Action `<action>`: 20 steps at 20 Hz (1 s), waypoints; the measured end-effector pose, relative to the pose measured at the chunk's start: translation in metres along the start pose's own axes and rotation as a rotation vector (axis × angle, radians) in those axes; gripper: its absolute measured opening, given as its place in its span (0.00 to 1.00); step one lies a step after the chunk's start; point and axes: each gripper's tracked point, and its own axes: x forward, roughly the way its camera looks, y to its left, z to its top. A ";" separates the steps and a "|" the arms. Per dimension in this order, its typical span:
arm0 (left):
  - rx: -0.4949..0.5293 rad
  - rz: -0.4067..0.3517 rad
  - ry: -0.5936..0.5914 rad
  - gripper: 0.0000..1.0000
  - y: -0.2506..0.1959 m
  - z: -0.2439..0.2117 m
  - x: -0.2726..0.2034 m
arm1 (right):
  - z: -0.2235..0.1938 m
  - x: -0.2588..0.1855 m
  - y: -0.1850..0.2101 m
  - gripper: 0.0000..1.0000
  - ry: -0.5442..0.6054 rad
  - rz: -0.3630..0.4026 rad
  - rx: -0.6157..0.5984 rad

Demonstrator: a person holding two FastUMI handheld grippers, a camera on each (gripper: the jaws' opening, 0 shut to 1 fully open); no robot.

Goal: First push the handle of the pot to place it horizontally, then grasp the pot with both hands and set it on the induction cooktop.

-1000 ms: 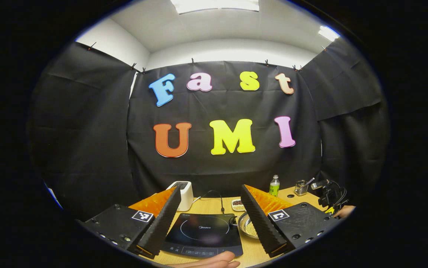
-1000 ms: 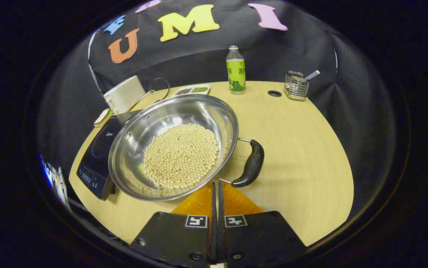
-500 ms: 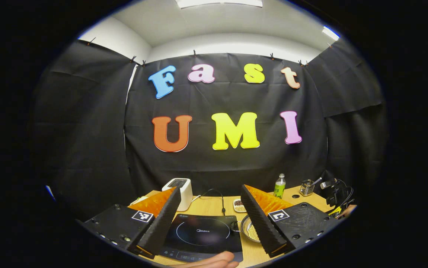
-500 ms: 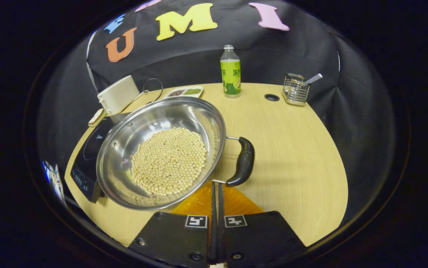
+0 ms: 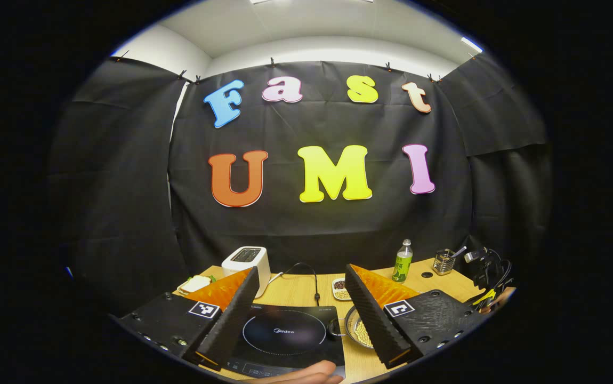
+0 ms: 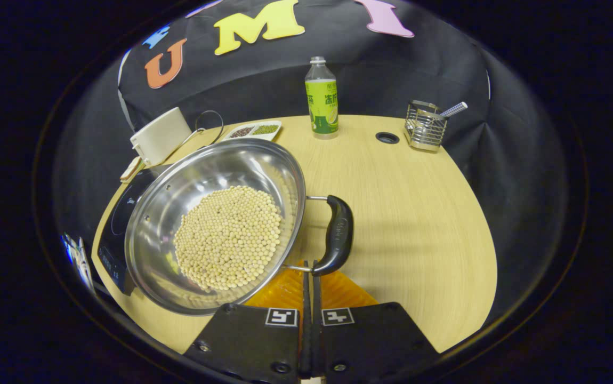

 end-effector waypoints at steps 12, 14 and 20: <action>-0.041 -0.049 0.232 0.96 -0.029 -0.091 0.060 | 0.028 -0.046 -0.011 0.04 -0.142 -0.028 0.008; -0.046 -0.062 0.289 0.97 -0.037 -0.112 0.066 | 0.043 -0.065 -0.010 0.04 -0.224 -0.044 -0.010; -0.087 -0.091 0.415 0.97 -0.060 -0.161 0.080 | 0.078 -0.089 -0.015 0.88 -0.379 -0.132 -0.012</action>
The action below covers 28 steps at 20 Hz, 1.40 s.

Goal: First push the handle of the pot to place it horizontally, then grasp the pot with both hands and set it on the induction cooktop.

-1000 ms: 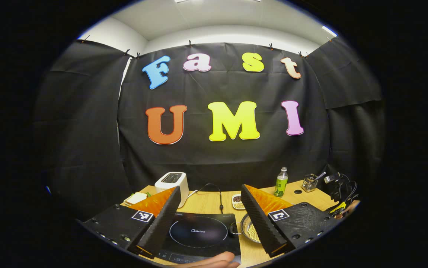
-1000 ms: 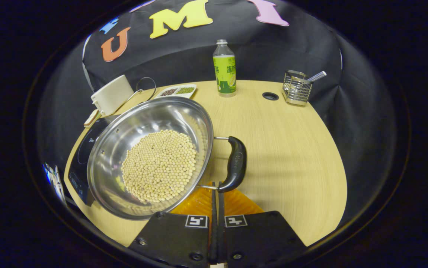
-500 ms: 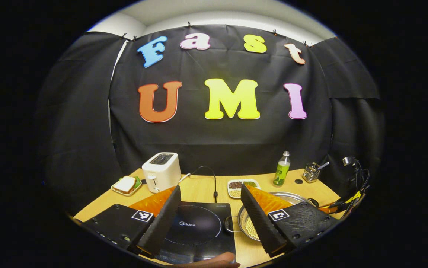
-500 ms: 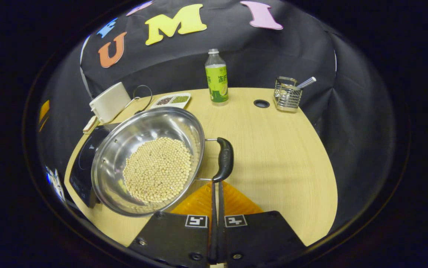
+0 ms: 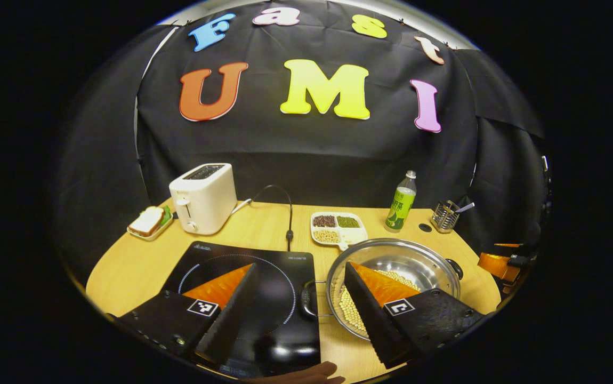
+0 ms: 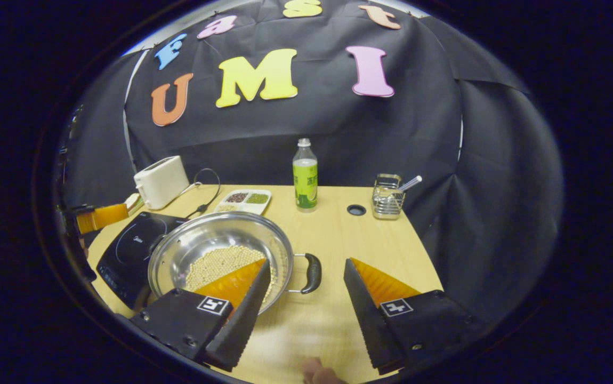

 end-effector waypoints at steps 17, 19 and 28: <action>-0.004 -0.033 0.326 0.94 -0.030 -0.079 0.051 | -0.043 0.081 0.008 0.98 0.157 0.029 0.084; -0.002 -0.025 0.355 0.89 -0.030 -0.086 0.055 | -0.049 0.085 0.015 0.96 0.183 0.057 0.087; 0.092 0.040 0.346 0.64 -0.021 -0.086 0.062 | -0.058 0.086 0.017 0.66 0.233 0.042 0.107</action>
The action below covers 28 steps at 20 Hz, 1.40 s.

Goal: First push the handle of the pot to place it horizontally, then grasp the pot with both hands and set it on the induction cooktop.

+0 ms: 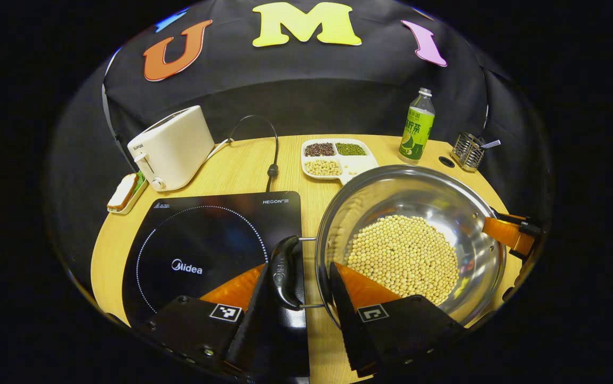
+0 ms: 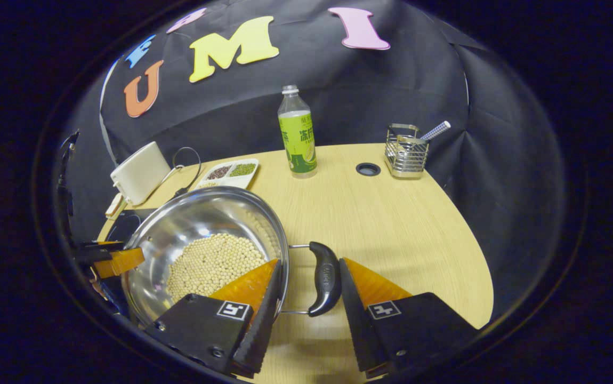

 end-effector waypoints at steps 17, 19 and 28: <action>0.051 -0.072 -0.081 0.57 -0.019 0.013 -0.057 | 0.001 -0.076 -0.015 0.62 -0.023 -0.042 -0.054; 0.054 -0.078 -0.108 0.57 -0.016 0.021 -0.072 | 0.007 -0.091 -0.010 0.62 -0.028 -0.027 -0.035; 0.052 -0.076 -0.198 0.56 0.021 0.063 -0.118 | 0.041 -0.134 0.032 0.60 0.004 0.036 0.046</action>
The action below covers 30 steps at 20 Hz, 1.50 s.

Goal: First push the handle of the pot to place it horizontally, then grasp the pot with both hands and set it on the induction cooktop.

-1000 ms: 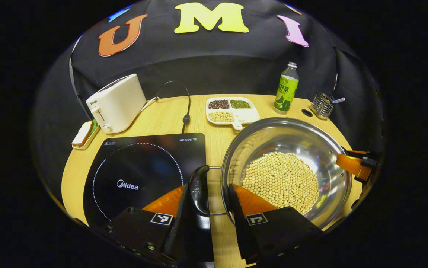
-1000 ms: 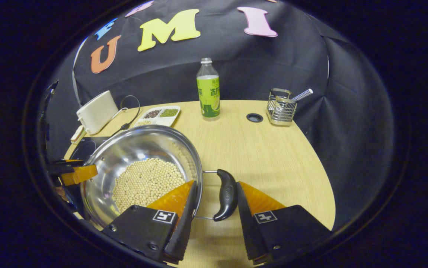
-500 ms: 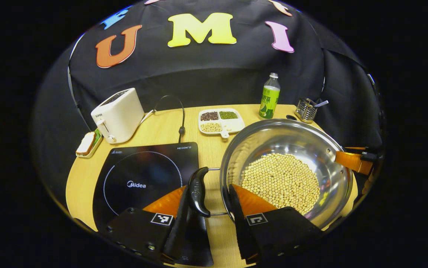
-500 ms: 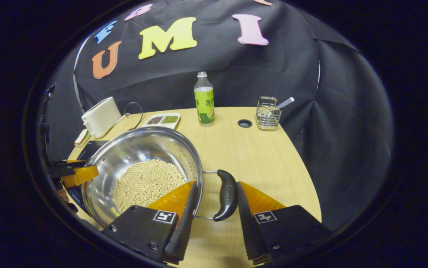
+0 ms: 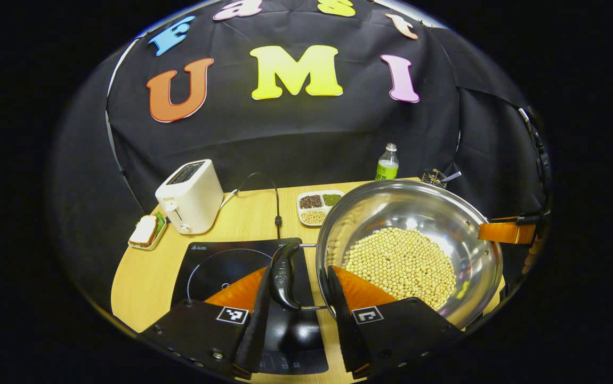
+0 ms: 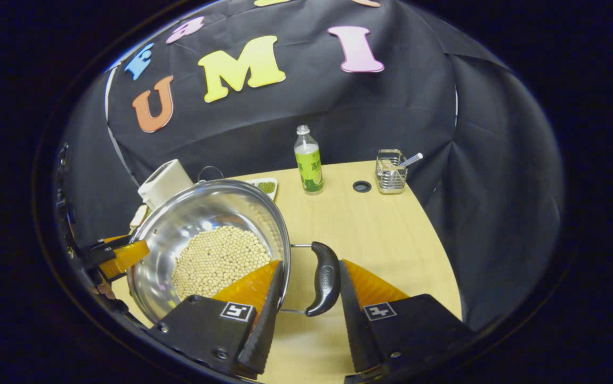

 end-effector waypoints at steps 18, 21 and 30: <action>-0.101 0.066 -0.034 0.56 0.141 0.029 -0.032 | 0.026 0.004 0.155 0.59 0.084 0.079 -0.045; -0.113 0.111 -0.045 0.56 0.169 0.021 -0.032 | 0.018 0.019 0.181 0.61 0.122 0.101 -0.056; -0.178 0.154 0.021 0.56 0.226 -0.023 -0.007 | -0.018 0.074 0.233 0.58 0.261 0.149 -0.054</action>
